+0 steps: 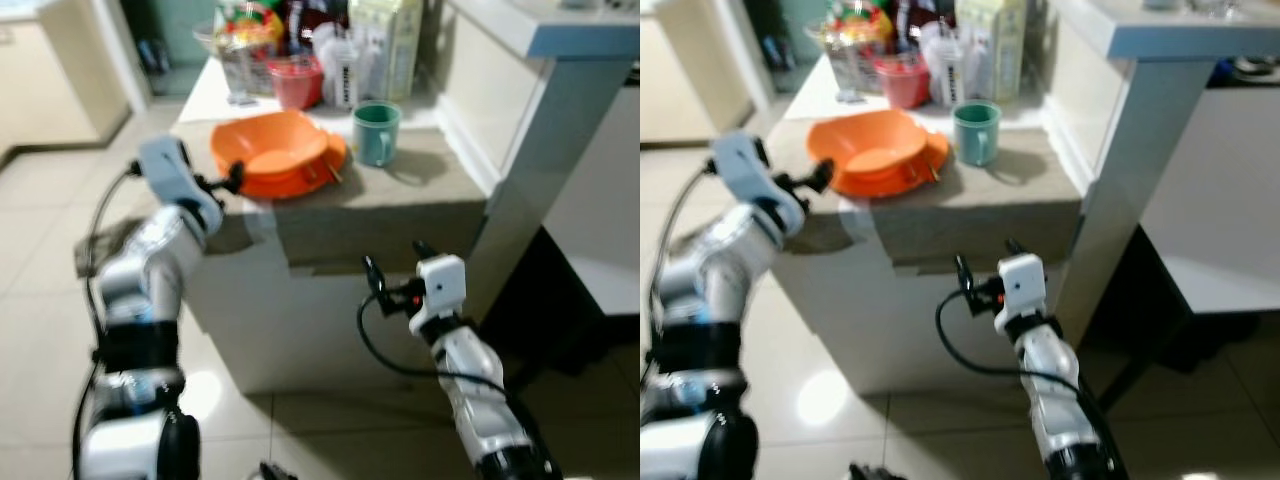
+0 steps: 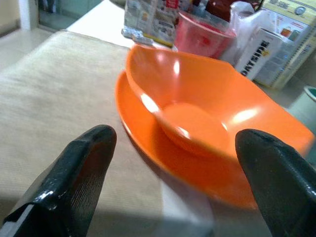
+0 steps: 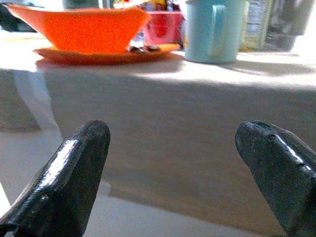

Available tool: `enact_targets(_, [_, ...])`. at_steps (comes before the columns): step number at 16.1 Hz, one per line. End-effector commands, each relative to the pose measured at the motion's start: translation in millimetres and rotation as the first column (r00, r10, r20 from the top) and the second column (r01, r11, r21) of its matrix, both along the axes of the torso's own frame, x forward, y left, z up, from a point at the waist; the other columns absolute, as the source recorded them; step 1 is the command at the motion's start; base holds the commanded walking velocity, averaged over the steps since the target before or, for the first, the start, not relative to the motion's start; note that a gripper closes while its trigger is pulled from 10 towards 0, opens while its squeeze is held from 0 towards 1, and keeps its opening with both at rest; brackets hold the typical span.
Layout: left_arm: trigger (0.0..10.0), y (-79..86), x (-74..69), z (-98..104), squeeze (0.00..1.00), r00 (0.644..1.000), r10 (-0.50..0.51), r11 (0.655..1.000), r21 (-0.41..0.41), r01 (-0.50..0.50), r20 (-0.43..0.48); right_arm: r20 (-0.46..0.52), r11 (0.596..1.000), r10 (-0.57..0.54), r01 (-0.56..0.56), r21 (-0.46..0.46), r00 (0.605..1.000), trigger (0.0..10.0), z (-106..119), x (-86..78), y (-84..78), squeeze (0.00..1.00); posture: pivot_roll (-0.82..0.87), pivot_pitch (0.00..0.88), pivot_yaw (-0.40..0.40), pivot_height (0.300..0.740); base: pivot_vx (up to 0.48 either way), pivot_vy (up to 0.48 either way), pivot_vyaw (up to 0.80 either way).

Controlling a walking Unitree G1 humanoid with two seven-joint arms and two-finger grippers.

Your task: Setting the table

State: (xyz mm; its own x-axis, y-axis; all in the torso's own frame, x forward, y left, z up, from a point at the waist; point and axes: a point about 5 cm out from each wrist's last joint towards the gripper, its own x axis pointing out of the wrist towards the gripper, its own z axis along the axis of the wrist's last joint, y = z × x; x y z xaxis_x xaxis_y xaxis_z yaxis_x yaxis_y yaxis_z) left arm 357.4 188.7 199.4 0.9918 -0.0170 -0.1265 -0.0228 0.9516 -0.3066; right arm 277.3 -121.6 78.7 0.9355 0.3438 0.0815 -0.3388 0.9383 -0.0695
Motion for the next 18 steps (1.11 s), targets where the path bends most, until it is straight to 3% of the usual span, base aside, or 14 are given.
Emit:
enact_targets(1, [10.0, 3.6, 2.5, 12, 0.00, 0.999, 0.014, 0.996, 0.085, -0.017, 0.039, 0.019, 1.000, -0.013, 0.013, -0.006, 1.000, 10.0, 5, 0.6, -3.1, 0.00, -0.13, 0.000, 0.092, 0.740, 0.000, 0.000, 0.00])
enact_targets(2, [10.0, 3.0, 1.4, 14, 0.00, 0.998, 0.007, 0.992, 0.123, -0.014, 0.059, 0.022, 1.000, -0.017, 0.018, -0.007, 1.000, 10.0, 6, 0.6, -3.7, 0.00, -0.13, 0.000, 0.093, 0.740, 0.000, 0.000, 0.00])
enact_targets(4, [10.0, -7.8, -5.4, 17, 0.00, 0.982, -0.077, 0.962, 0.273, 0.028, 0.170, 0.054, 0.999, -0.026, 0.027, -0.017, 0.998, 10.0, 10, 0.7, -4.4, 0.00, -0.13, 0.000, 0.095, 0.740, 0.000, 0.000, 0.00])
enact_targets(5, [10.0, -14.7, -12.6, 16, 0.00, 0.965, -0.119, 0.958, 0.284, 0.049, 0.232, 0.107, 0.998, -0.055, 0.057, -0.013, 0.993, 10.0, 19, 2.3, -6.9, 0.00, -0.13, 0.000, 0.096, 0.740, 0.000, 0.000, 0.00])
enact_targets(6, [10.0, -12.0, -31.5, 1, 0.00, 0.964, -0.109, 0.948, 0.316, 0.027, 0.244, 0.194, 0.992, -0.121, 0.126, -0.016, 0.974, 10.0, 38, 5.9, -15.9, 0.00, -0.14, 0.000, 0.101, 0.740, 0.000, 0.000, 0.00])
enact_targets(7, [10.0, -9.4, -36.5, -5, 0.00, 0.969, -0.093, 0.958, 0.286, 0.025, 0.228, 0.199, 0.991, -0.129, 0.134, -0.015, 0.972, 10.0, 40, 5.6, -18.2, 0.00, -0.14, 0.000, 0.101, 0.740, 0.000, 0.000, 0.00])
enact_targets(8, [10.0, 1.3, -59.8, -25, 0.00, 0.984, -0.052, 0.968, 0.252, 0.007, 0.171, 0.193, 0.989, -0.141, 0.148, -0.027, 0.971, 10.0, 40, 1.1, -26.3, 0.00, -0.14, 0.000, 0.101, 0.740, 0.000, 0.000, 0.00])
enact_targets(10, [10.0, 24.6, -111.7, -52, 0.00, 0.995, -0.008, 0.944, 0.329, -0.024, 0.095, 0.178, 0.985, -0.153, 0.164, -0.051, 0.972, 10.0, 37, -14.7, -38.5, 0.00, -0.13, 0.000, 0.109, 0.740, 0.000, 0.000, 0.00])
enact_targets(12, [10.0, 42.9, -159.6, -74, 0.00, 0.999, 0.043, 0.935, 0.350, -0.052, 0.033, 0.171, 0.987, -0.133, 0.146, -0.067, 0.976, 10.0, 42, -32.9, -41.5, 0.00, -0.14, 0.000, 0.106, 0.740, 0.000, 0.000, 0.00])
enact_targets(14, [10.0, 39.7, -193.1, -77, 0.00, 0.997, 0.074, 0.943, 0.323, -0.075, 0.016, 0.184, 0.990, -0.102, 0.117, -0.075, 0.978, 10.0, 60, -46.1, -44.9, 0.00, -0.14, 0.001, 0.088, 0.740, 0.000, 0.000, 0.00])
enact_targets(16, [10.0, 36.5, -198.7, -66, 0.00, 0.991, 0.130, 0.944, 0.304, -0.132, 0.028, 0.191, 0.990, -0.100, 0.117, -0.080, 0.976, 10.0, 73, -44.5, -51.4, 0.00, -0.14, 0.009, 0.062, 0.740, 0.000, 0.000, 0.00])
enact_targets(18, [10.0, 31.0, -201.3, -65, 0.00, 0.991, 0.129, 0.946, 0.297, -0.130, 0.022, 0.135, 0.993, -0.074, 0.085, -0.077, 0.988, 10.0, 64, -50.6, -47.8, 0.00, -0.13, 0.006, 0.053, 0.740, 0.000, 0.000, 0.00])
